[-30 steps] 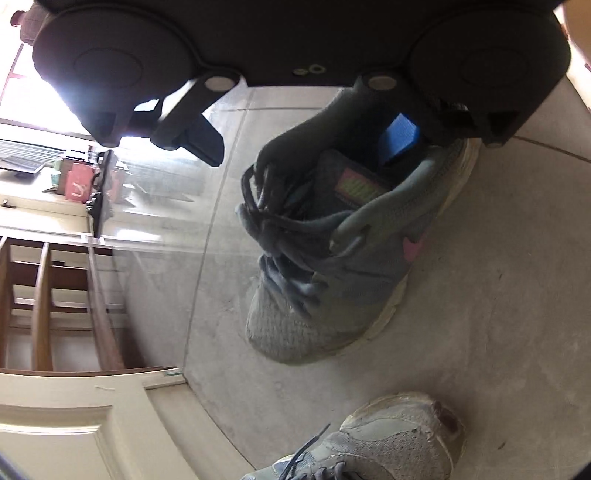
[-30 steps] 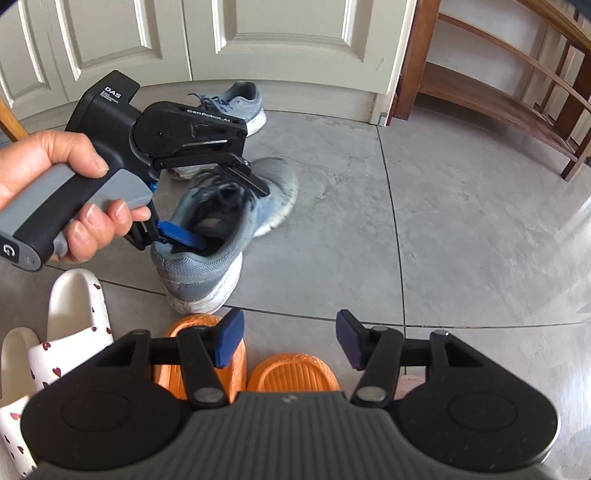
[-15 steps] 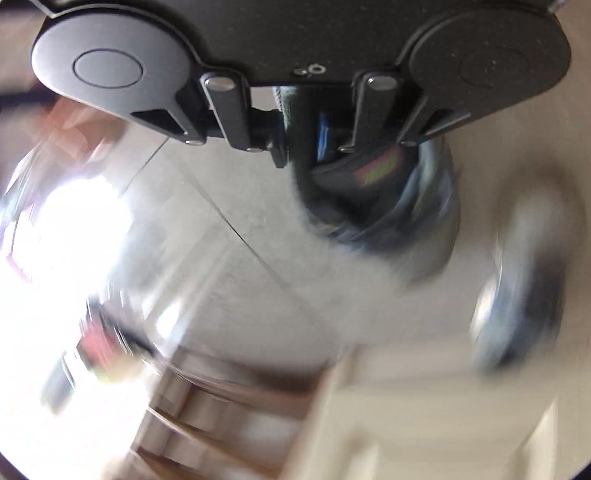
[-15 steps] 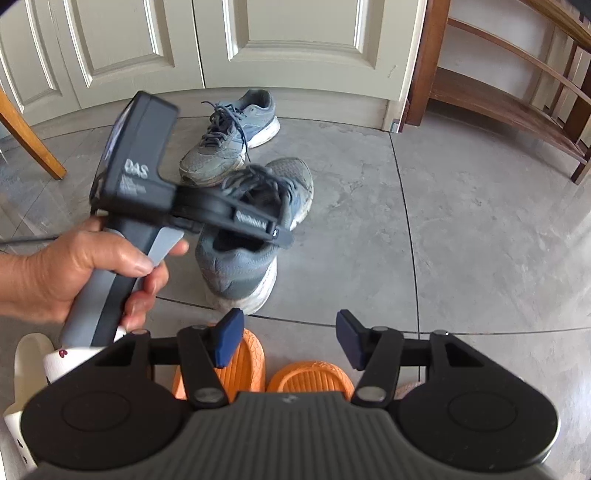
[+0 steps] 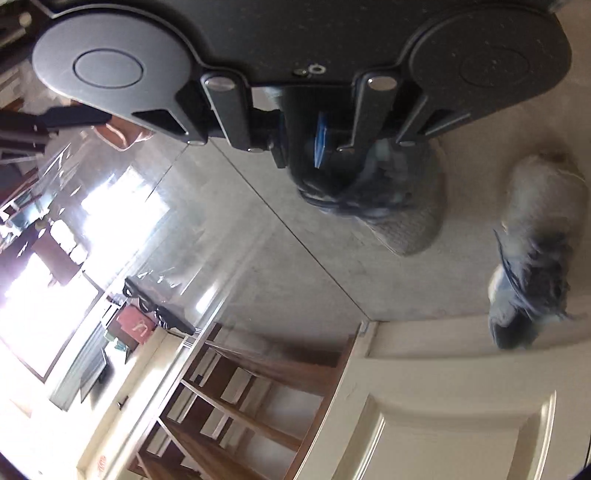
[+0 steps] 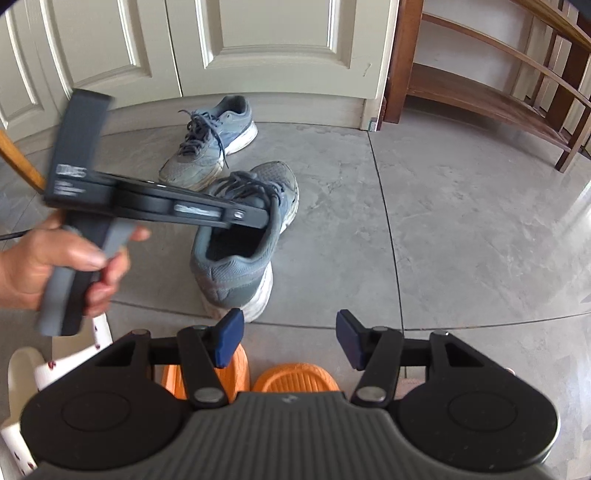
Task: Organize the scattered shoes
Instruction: 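Lower the grey sneaker onto the floor and open the left gripper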
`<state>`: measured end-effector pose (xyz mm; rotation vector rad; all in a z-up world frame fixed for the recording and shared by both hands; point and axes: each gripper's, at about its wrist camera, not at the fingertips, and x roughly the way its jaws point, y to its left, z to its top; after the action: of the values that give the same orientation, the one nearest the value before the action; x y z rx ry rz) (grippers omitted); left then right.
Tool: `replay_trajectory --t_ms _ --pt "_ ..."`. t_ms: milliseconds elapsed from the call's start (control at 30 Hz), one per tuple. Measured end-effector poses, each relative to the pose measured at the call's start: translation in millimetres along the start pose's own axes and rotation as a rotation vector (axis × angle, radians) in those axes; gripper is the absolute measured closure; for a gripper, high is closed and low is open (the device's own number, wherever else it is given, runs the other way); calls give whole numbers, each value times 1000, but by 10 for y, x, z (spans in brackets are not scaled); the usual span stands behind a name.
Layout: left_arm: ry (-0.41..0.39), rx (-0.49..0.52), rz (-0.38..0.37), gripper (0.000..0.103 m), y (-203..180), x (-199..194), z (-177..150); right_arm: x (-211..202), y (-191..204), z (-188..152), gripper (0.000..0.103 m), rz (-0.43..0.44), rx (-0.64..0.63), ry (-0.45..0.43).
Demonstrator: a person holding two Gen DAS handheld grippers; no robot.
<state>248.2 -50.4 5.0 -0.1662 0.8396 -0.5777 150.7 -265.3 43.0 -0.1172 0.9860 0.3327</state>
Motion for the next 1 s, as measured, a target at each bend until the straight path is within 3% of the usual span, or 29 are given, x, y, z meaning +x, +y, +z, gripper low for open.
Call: replay_trajectory --t_ms 67,133,233,333,500,600,733,867,1000 --pt "12 -29 -6 89 87 -80 20 24 43 36 44 5 -7 -2" --pt "41 -43 -11 80 185 -141 21 40 120 73 44 11 -25 -6" --pt "51 72 52 72 156 -230 -15 38 209 104 44 19 -48 -12" --pt "49 203 128 57 39 -237 -41 36 242 112 44 26 -52 -11" --pt "48 243 205 53 -127 30 -46 44 219 96 44 31 -46 -1" --pt "20 188 303 60 -109 207 -77 21 172 83 44 29 -37 -3" --pt "-6 18 331 92 7 305 -56 -29 81 44 44 30 -10 -3" --pt "4 -51 261 92 -34 284 113 -58 -2 0 44 23 10 -4" --pt "-54 50 217 92 -179 160 253 -90 -88 -13 44 21 40 -13"
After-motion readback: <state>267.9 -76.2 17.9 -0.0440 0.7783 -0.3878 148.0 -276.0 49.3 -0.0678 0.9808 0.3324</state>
